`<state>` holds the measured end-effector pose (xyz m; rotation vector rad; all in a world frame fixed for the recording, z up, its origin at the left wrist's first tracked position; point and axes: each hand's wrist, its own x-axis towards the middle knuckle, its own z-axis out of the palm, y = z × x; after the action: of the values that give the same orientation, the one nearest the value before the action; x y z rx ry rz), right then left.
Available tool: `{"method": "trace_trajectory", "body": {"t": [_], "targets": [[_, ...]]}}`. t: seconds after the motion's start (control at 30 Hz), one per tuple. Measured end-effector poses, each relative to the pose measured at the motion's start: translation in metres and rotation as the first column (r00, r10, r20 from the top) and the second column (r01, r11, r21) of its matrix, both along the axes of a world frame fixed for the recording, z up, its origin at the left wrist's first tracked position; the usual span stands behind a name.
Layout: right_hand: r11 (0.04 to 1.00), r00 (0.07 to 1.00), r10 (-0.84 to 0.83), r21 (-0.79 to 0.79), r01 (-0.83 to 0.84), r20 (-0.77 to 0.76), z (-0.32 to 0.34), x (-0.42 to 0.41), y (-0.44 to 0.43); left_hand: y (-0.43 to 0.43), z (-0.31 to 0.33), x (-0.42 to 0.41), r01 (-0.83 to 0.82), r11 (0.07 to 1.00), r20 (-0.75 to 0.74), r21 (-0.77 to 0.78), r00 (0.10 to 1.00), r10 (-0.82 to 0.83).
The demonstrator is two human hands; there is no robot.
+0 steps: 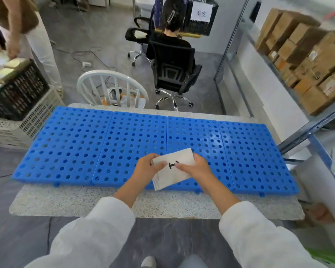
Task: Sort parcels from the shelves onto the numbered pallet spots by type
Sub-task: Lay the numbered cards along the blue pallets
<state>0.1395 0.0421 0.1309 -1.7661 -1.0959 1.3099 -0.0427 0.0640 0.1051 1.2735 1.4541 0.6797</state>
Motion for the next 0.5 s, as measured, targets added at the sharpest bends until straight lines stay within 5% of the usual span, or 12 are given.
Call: {"method": "trace_trajectory", "body": {"t": [0.17, 0.3, 0.5], "targets": [[0.989, 0.934, -0.093, 0.074, 0.126, -0.346, 0.033, -0.023, 0.015, 0.003, 0.035, -0.002, -0.366, 0.930, 0.285, -0.035, 0.888, 0.360], [0.993, 0.945, 0.028, 0.114, 0.009, -0.325, 0.044, -0.029, 0.030, 0.014, 0.053, 0.009, -0.485, 0.870, 0.413, -0.084, 0.778, 0.473], [0.988, 0.965, 0.080, 0.148, -0.044, -0.250, 0.047, -0.025, 0.057, 0.020, 0.064, 0.010, -0.534, 0.845, 0.347, 0.011, 0.795, 0.498]]}}
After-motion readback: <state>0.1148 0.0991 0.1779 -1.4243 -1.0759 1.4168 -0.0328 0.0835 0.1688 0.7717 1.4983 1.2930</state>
